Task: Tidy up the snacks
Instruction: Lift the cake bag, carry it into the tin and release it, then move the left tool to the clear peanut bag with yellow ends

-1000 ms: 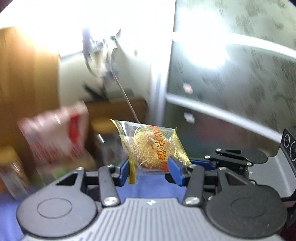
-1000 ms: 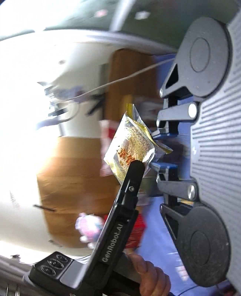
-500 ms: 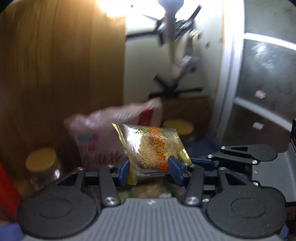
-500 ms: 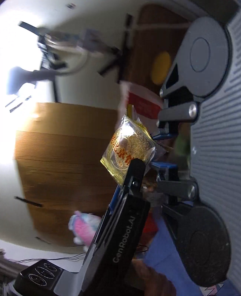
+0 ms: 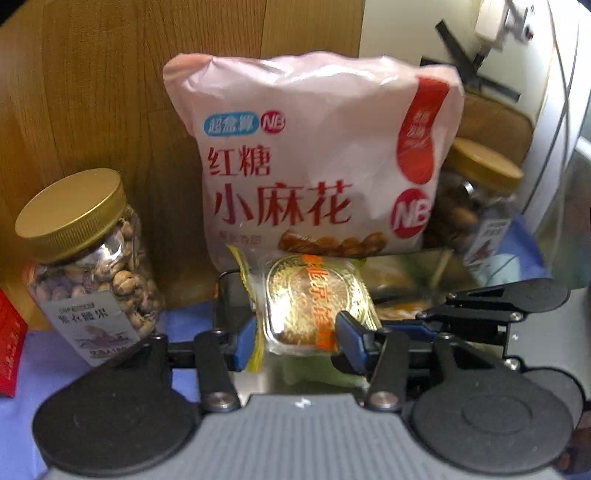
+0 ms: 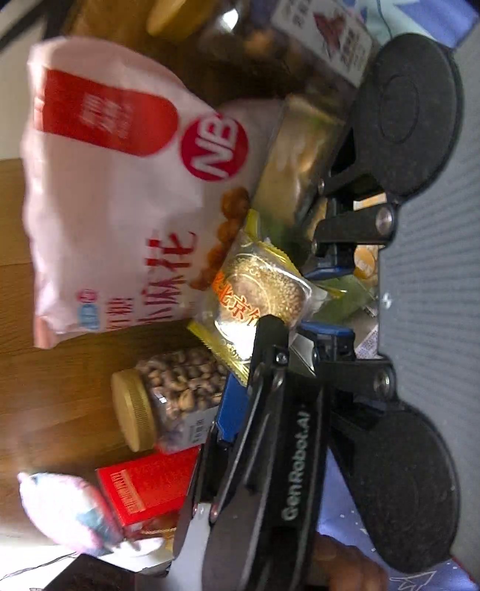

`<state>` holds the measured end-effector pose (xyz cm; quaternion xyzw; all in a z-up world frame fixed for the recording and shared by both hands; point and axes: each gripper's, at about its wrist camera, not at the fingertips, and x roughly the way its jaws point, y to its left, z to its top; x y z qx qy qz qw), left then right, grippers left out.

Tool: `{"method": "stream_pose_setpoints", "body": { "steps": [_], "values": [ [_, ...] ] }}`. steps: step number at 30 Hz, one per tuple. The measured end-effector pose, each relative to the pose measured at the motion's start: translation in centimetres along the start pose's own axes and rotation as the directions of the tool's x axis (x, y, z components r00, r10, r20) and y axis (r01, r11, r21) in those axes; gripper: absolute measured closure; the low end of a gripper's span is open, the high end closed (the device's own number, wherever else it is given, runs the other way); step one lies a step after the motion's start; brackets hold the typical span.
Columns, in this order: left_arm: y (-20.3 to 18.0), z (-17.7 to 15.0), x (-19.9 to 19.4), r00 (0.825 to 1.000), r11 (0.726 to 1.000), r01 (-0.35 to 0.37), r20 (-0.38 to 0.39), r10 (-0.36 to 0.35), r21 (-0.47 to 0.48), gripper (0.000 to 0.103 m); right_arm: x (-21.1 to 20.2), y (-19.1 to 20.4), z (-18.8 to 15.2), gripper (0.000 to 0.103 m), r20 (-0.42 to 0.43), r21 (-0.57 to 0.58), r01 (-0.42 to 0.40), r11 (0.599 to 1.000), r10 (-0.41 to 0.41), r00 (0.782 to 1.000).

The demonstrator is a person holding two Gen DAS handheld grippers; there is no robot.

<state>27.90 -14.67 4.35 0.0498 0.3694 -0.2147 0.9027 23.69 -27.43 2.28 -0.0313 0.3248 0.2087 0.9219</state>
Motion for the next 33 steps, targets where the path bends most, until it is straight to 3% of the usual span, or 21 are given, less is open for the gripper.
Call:
{"method": "stream_pose_setpoints", "body": {
  "steps": [4,13,19,24,30,33],
  "values": [
    [-0.6,-0.1,0.9,0.999,0.999,-0.052,-0.001,0.052,0.012,0.044,1.0,0.9,-0.3,0.073,-0.018,-0.022,0.01,1.0,-0.011,1.0],
    [-1.3,-0.4,-2.0,0.998,0.998,-0.06,0.021,0.06,0.007,0.042,-1.2,1.3,-0.5,0.072,0.027,-0.028,0.063,0.998,-0.063,0.998],
    [-1.1,-2.6,-6.5,0.998,0.999,-0.026,0.057,0.028,-0.035,0.042,-5.2,1.8,-1.6,0.071,0.113,-0.004,0.089,0.996,-0.088,0.99],
    [0.1,-7.0,-11.1,0.995,0.994,0.043,0.096,-0.034,-0.098,0.042,-9.0,2.6,-4.9,0.07,0.156,0.052,0.029,0.998,-0.037,0.987],
    [2.9,-15.7,-14.9,0.997,0.979,0.042,0.07,-0.028,-0.199,0.042,-10.6,4.9,-10.1,0.069,0.095,0.123,-0.139,0.983,0.127,0.987],
    [4.5,-19.4,-16.3,0.997,0.965,0.068,0.046,-0.058,-0.255,0.042,-9.9,5.8,-11.8,0.069,0.067,0.185,-0.184,0.965,0.175,0.982]
  ]
}}
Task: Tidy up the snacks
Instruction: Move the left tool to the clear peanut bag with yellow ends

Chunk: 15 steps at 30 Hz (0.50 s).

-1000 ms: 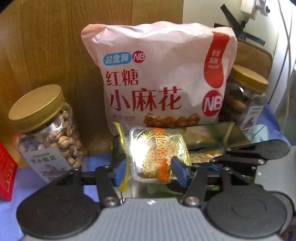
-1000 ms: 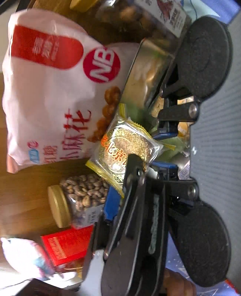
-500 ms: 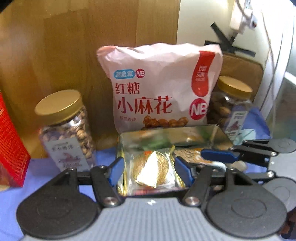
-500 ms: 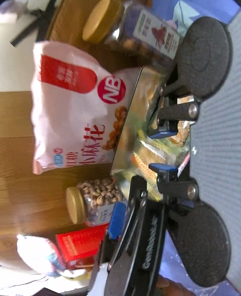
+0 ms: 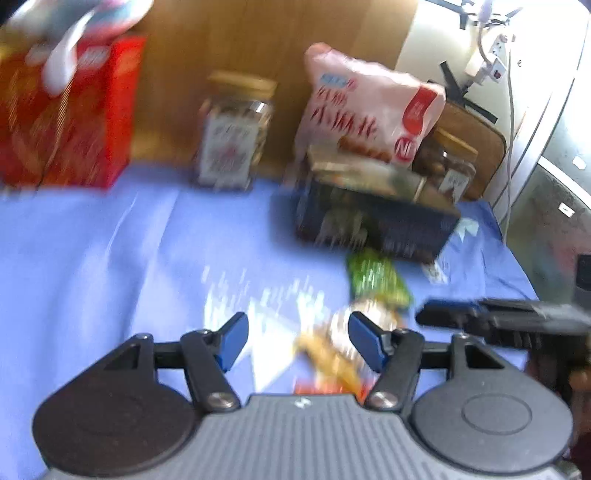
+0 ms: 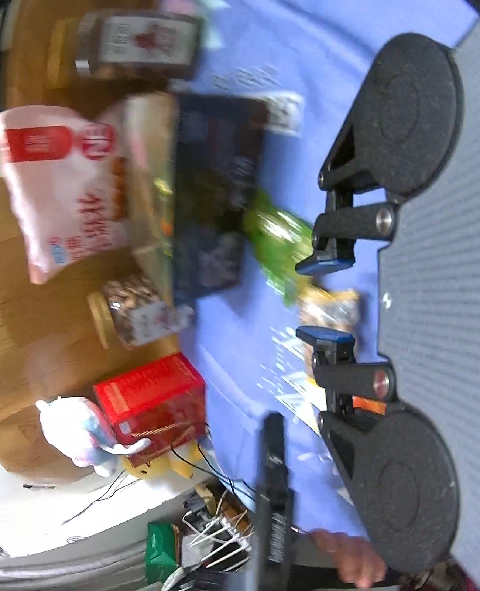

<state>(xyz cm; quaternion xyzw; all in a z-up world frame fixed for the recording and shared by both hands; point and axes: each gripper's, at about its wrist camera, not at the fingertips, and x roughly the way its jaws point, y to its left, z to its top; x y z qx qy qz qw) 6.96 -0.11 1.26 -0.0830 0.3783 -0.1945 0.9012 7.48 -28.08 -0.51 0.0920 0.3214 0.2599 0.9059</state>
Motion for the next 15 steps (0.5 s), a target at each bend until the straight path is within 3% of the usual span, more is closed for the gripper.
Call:
{"method": "stream_pose_setpoints", "body": {
  "steps": [6,9,15],
  "values": [
    [2.6,-2.8,-1.5,1.0,0.997,0.021,0.0,-0.021,-0.073,0.042,1.8,-0.1,-1.6,0.07,-0.014,0.173,0.002,0.985,0.001,1.0],
    [3.2,-2.7,-1.1,0.999,0.994,0.047,0.009,-0.046,-0.102,0.042,2.4,0.9,-2.4,0.079,-0.029,0.22,-0.027,0.975,0.034,0.999],
    [5.2,-1.6,0.7,0.999,0.986,0.036,0.033,-0.031,-0.161,0.042,3.0,5.3,-3.3,0.078,-0.058,0.112,-0.047,0.993,0.054,0.997]
  ]
}}
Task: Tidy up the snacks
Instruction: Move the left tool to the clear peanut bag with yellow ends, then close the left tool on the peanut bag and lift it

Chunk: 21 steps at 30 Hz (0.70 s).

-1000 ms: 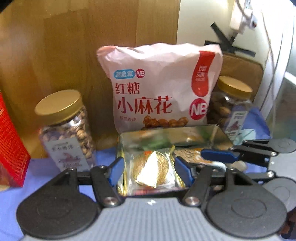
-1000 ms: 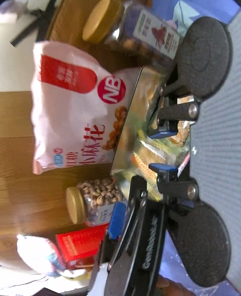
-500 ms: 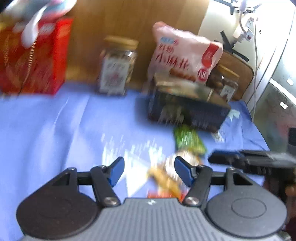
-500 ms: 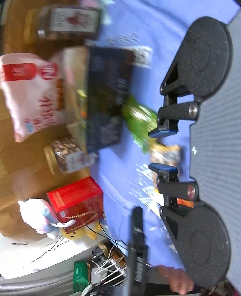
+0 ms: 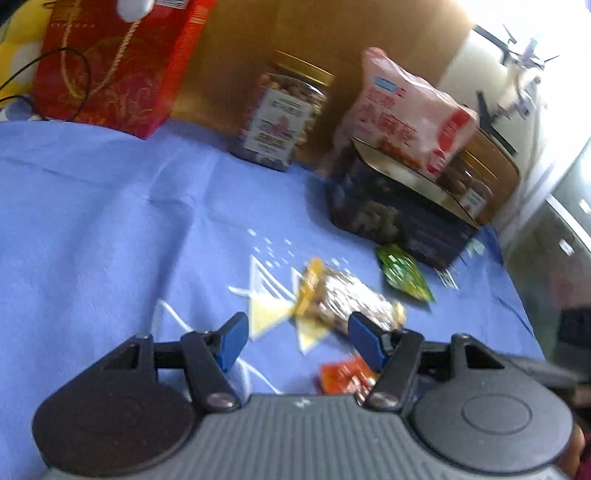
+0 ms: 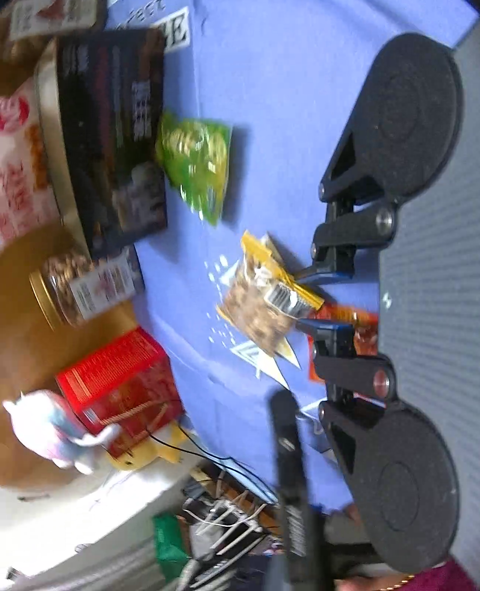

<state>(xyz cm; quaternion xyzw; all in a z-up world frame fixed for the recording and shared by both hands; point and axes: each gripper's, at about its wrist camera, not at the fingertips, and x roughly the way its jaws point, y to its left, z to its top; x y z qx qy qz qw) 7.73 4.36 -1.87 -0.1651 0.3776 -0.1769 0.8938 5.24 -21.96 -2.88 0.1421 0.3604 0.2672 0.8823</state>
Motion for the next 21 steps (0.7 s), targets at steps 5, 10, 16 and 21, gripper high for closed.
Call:
{"method": "stream_pose_setpoints", "body": {
  "steps": [5,10,16,21],
  "values": [
    [0.7,1.7,1.5,1.0,0.999,0.023,0.005,-0.023,-0.029,0.042,-0.1,-0.7,1.4,0.072,0.038,0.04,0.035,0.999,-0.037,0.999],
    [0.0,2.6,4.2,0.995,0.997,0.081,-0.051,-0.081,-0.011,0.042,0.4,-3.1,1.5,0.071,0.033,0.176,0.015,0.984,-0.021,0.999],
    [-0.1,2.2,5.0,0.989,0.99,0.139,-0.046,-0.139,-0.005,0.058,1.6,-2.3,1.8,0.077,0.027,0.178,-0.018,0.984,0.013,1.0],
    [2.7,1.7,2.8,0.992,0.99,0.125,-0.026,-0.127,-0.067,0.062,3.2,0.4,2.1,0.078,-0.005,0.109,-0.029,0.994,0.029,1.0]
  ]
}}
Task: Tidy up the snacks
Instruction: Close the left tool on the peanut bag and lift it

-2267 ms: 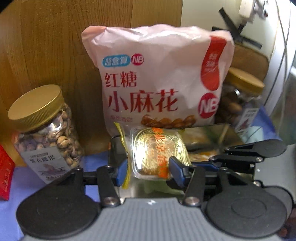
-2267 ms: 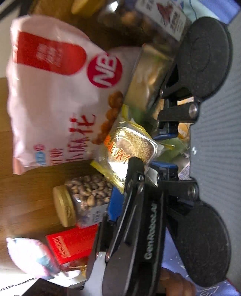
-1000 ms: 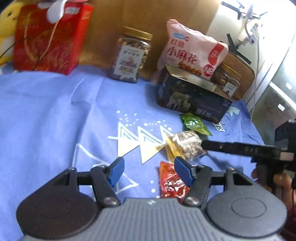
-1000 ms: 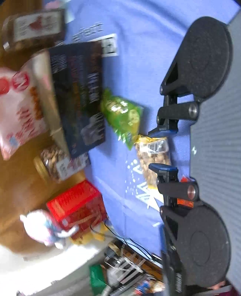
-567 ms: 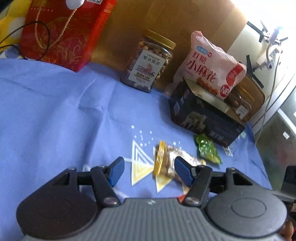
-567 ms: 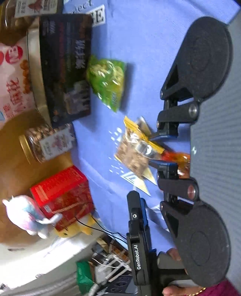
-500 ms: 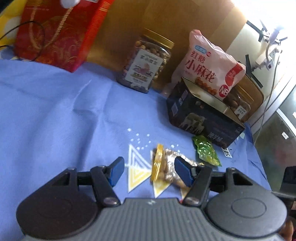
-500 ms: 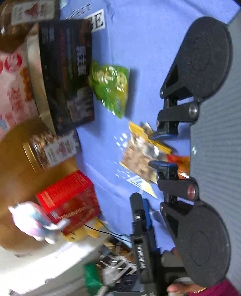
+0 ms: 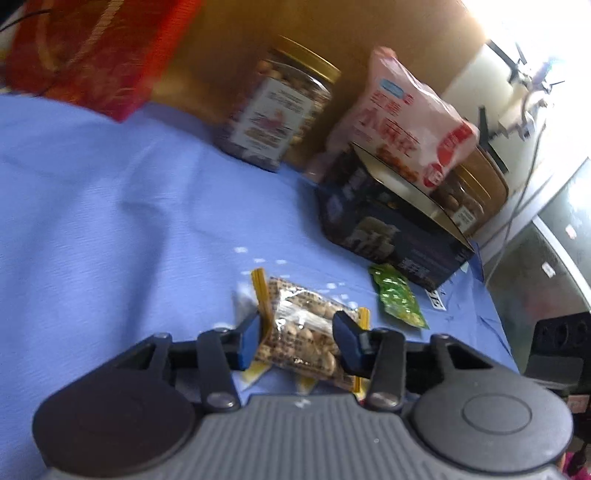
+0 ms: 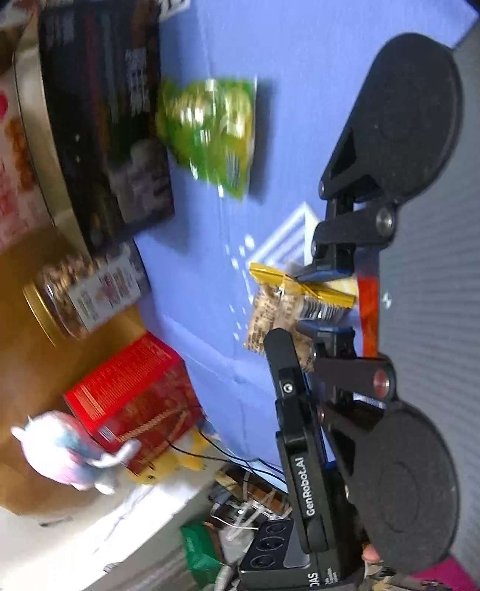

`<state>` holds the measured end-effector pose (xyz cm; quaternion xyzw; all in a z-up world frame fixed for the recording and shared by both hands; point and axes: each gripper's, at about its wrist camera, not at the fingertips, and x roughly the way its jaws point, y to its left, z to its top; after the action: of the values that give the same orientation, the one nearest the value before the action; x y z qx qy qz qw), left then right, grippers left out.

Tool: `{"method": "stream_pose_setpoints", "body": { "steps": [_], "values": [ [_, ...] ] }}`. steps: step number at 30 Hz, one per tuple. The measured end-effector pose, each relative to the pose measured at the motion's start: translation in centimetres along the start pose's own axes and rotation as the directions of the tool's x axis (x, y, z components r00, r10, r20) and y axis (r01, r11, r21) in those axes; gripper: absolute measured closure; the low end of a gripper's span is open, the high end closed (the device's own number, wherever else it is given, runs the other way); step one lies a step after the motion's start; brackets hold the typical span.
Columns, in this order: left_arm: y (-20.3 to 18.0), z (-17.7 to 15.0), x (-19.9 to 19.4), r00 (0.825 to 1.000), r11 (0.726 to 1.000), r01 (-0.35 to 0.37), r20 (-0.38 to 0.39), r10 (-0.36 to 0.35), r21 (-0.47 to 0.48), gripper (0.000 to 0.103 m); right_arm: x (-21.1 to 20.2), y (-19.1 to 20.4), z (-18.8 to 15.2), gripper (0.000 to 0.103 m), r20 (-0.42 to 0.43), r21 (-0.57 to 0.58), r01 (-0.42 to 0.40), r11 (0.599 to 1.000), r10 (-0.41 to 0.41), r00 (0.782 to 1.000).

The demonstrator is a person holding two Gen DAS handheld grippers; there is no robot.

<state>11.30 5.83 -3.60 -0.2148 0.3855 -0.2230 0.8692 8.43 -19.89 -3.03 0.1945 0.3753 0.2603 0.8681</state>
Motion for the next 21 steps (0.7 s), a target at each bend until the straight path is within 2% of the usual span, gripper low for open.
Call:
{"method": "stream_pose_setpoints", "body": {
  "steps": [5,11,17,21],
  "values": [
    [2.3,-1.3,-4.6,0.998,0.998,-0.052,0.023,0.052,-0.019,0.063,1.8,3.7,-1.2,0.078,-0.064,-0.072,-0.059,0.996,0.054,0.996],
    [3.5,-4.6,-9.9,0.995,0.995,-0.102,0.017,0.101,0.015,0.063,1.8,9.3,-4.5,0.077,-0.138,-0.273,-0.112,0.955,0.077,0.987],
    [3.1,-7.8,-12.6,0.996,0.996,-0.085,0.031,0.085,0.009,0.062,0.1,11.1,-8.1,0.075,-0.184,-0.362,-0.153,0.919,0.09,0.979],
    [2.7,-9.4,-13.5,0.998,0.999,-0.054,0.033,0.054,-0.002,0.061,-1.8,11.7,-10.2,0.07,-0.168,-0.429,-0.149,0.891,0.084,0.982]
  ]
}}
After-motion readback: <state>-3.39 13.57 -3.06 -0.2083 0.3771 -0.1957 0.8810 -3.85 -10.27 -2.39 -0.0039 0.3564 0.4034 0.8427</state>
